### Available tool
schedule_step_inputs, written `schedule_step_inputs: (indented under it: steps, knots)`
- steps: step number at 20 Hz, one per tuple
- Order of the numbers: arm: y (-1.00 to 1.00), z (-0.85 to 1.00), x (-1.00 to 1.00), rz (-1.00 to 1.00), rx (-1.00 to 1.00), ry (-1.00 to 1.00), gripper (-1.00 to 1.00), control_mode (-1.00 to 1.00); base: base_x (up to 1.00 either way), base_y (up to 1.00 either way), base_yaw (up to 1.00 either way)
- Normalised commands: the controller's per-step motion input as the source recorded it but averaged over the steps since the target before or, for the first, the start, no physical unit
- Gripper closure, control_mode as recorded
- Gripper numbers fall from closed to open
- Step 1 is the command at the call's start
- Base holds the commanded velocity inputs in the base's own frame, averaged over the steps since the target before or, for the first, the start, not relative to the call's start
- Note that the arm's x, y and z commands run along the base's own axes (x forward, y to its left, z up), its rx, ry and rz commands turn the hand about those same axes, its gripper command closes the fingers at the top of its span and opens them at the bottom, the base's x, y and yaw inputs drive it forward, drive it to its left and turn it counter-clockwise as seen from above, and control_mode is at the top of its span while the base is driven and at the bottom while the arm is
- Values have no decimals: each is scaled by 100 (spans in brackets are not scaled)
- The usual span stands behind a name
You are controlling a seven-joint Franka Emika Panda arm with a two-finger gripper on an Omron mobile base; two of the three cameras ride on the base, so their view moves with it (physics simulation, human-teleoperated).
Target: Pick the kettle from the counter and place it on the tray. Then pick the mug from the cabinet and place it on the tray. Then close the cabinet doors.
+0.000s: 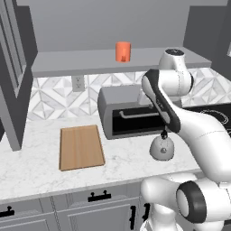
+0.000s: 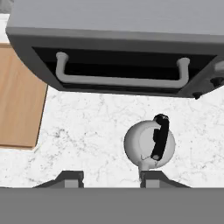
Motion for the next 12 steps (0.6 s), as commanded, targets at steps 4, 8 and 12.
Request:
schedule_step_inputs:
  steps: [4,8,12]
  knots:
    - [4,1,-40,0,-2,-16,-100,-100,0,0,0]
    - [4,27,-79,-7,-2,-56,-100,-100,0,0,0]
    - [14,61,-43,-13,5,-54,-100,-100,0,0,0]
